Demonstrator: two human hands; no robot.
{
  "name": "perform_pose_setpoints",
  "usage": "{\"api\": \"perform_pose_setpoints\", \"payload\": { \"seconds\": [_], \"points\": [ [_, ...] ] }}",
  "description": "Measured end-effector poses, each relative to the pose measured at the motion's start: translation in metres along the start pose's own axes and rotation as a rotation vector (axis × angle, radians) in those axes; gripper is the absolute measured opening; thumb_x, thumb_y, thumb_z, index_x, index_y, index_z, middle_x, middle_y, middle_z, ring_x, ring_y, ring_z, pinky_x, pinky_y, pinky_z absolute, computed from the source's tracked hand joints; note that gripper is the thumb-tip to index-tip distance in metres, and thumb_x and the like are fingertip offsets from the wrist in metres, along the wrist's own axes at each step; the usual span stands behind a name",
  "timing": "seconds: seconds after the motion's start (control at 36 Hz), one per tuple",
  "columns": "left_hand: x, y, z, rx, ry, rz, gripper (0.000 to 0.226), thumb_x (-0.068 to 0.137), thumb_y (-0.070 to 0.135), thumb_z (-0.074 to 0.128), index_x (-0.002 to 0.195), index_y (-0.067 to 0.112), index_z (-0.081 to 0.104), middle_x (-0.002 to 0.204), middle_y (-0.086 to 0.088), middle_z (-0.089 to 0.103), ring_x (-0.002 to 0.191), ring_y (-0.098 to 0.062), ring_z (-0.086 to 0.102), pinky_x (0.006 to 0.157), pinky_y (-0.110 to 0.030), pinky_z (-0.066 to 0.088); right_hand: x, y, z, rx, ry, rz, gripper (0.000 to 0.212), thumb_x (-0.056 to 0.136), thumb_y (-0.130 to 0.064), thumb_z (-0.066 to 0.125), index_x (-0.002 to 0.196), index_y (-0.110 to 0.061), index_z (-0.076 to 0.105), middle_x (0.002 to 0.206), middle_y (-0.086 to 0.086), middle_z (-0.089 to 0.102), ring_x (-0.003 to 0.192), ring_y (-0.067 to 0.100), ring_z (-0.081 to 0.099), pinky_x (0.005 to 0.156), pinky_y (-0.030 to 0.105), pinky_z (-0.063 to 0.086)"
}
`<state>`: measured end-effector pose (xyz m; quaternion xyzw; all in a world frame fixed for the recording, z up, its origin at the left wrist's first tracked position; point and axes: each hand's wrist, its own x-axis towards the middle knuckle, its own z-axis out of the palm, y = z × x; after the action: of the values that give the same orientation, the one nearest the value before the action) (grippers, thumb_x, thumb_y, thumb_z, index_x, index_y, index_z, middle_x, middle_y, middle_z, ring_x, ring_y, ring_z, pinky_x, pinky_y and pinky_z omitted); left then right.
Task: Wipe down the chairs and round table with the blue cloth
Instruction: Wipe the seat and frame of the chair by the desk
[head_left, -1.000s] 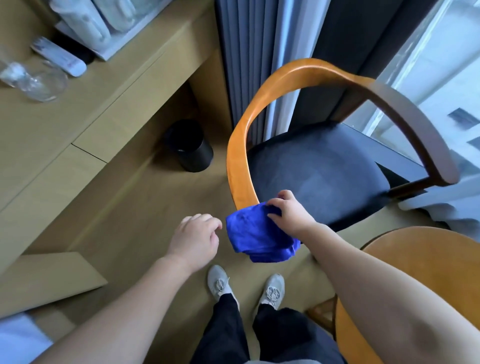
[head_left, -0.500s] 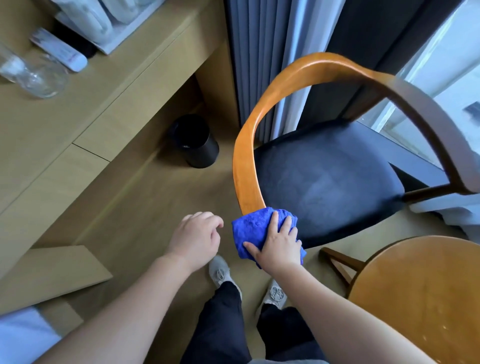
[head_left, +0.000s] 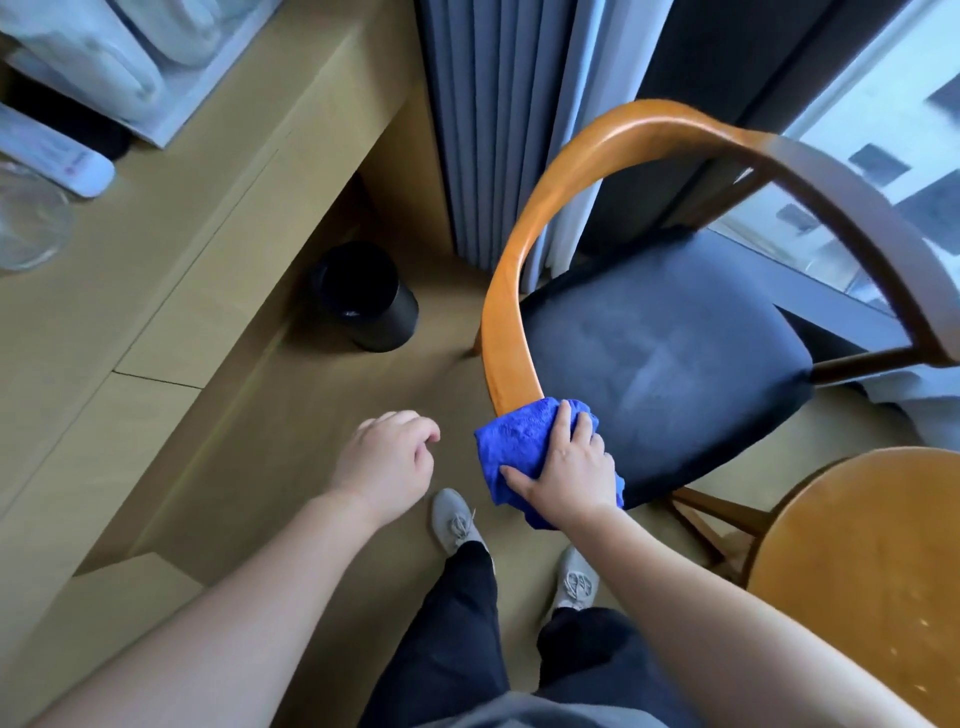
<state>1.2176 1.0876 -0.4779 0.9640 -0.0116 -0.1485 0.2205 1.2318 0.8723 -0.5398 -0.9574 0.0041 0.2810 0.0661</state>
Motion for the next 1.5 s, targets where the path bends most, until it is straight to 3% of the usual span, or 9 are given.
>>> {"api": "perform_pose_setpoints", "payload": {
  "seconds": [0.39, 0.81, 0.89, 0.97, 1.08, 1.17, 1.22, 1.36, 1.5],
  "points": [
    [0.031, -0.04, -0.002, -0.027, 0.04, -0.011, 0.021, 0.076, 0.003, 0.054, 0.09, 0.013, 0.067, 0.086, 0.0, 0.065, 0.083, -0.025, 0.06, 0.074, -0.034, 0.047, 0.054, -0.051, -0.021, 0.086, 0.065, 0.092, 0.116, 0.071, -0.072, 0.057, 0.152, -0.007, 0.004, 0.146, 0.013, 0.029, 0.121, 0.033, 0.044, 0.095, 0.042, 0.04],
    [0.039, -0.019, 0.009, -0.029, 0.131, -0.195, 0.023, 0.077, 0.005, 0.053, 0.092, 0.016, 0.066, 0.09, 0.002, 0.065, 0.085, -0.026, 0.06, 0.072, -0.035, 0.048, 0.133, -0.096, -0.058, 0.139, 0.082, 0.111, 0.119, 0.076, -0.069, 0.059, 0.151, 0.0, -0.004, 0.145, 0.018, 0.028, 0.121, 0.035, 0.045, 0.092, 0.042, 0.042],
    [0.043, -0.007, 0.011, -0.046, 0.16, -0.237, 0.023, 0.079, 0.005, 0.052, 0.093, 0.016, 0.067, 0.092, 0.001, 0.065, 0.086, -0.026, 0.058, 0.071, -0.032, 0.044, 0.138, -0.092, -0.065, 0.115, 0.001, 0.072, 0.12, 0.078, -0.072, 0.055, 0.15, -0.001, -0.01, 0.154, 0.021, 0.015, 0.125, 0.039, 0.042, 0.095, 0.044, 0.042],
    [0.043, 0.003, 0.014, -0.069, 0.181, -0.259, 0.023, 0.077, 0.004, 0.053, 0.091, 0.016, 0.067, 0.09, 0.001, 0.065, 0.084, -0.027, 0.059, 0.067, -0.031, 0.042, 0.136, -0.069, -0.076, 0.057, -0.115, -0.106, 0.104, 0.088, -0.068, 0.043, 0.151, -0.007, -0.014, 0.157, 0.024, 0.005, 0.125, 0.043, 0.044, 0.096, 0.044, 0.04],
    [0.043, 0.007, 0.019, -0.071, 0.173, -0.26, 0.022, 0.075, 0.004, 0.055, 0.089, 0.015, 0.068, 0.088, 0.0, 0.066, 0.081, -0.028, 0.06, 0.066, -0.03, 0.043, 0.135, -0.028, -0.103, -0.232, -0.029, -0.46, 0.076, 0.096, -0.051, 0.043, 0.154, -0.014, 0.01, 0.157, 0.02, 0.011, 0.128, 0.04, 0.04, 0.097, 0.044, 0.041],
    [0.046, 0.007, 0.021, -0.075, 0.176, -0.256, 0.022, 0.075, 0.003, 0.055, 0.09, 0.013, 0.068, 0.089, -0.002, 0.066, 0.081, -0.029, 0.06, 0.068, -0.031, 0.044, 0.141, -0.014, -0.119, -0.339, 0.13, -0.843, 0.056, 0.085, -0.023, 0.068, 0.135, -0.004, 0.051, 0.14, 0.028, 0.043, 0.116, 0.045, 0.052, 0.089, 0.05, 0.05],
    [0.048, 0.007, 0.022, -0.074, 0.182, -0.272, 0.022, 0.075, 0.002, 0.055, 0.09, 0.013, 0.069, 0.089, -0.002, 0.067, 0.081, -0.03, 0.06, 0.069, -0.032, 0.045, 0.15, -0.012, -0.121, -0.402, 0.159, -1.067, 0.049, 0.073, -0.011, 0.076, 0.119, -0.001, 0.064, 0.125, 0.03, 0.056, 0.106, 0.047, 0.06, 0.082, 0.052, 0.054],
    [0.048, 0.008, 0.02, -0.078, 0.231, -0.275, 0.022, 0.072, -0.001, 0.058, 0.086, 0.012, 0.069, 0.085, -0.002, 0.067, 0.078, -0.03, 0.062, 0.066, -0.032, 0.047, 0.167, -0.022, -0.131, -0.593, 0.017, -1.354, 0.065, 0.078, -0.043, 0.075, 0.131, -0.01, 0.058, 0.141, 0.022, 0.048, 0.129, 0.043, 0.046, 0.104, 0.055, 0.039],
    [0.052, 0.006, 0.022, -0.095, 0.233, -0.288, 0.022, 0.073, 0.001, 0.056, 0.087, 0.014, 0.068, 0.086, 0.0, 0.067, 0.079, -0.029, 0.062, 0.068, -0.035, 0.05, 0.184, -0.037, -0.132, -0.785, -0.11, -1.427, 0.086, 0.083, -0.073, 0.042, 0.148, -0.017, 0.037, 0.156, 0.015, 0.029, 0.145, 0.037, 0.021, 0.116, 0.055, 0.021]
  ]
}}
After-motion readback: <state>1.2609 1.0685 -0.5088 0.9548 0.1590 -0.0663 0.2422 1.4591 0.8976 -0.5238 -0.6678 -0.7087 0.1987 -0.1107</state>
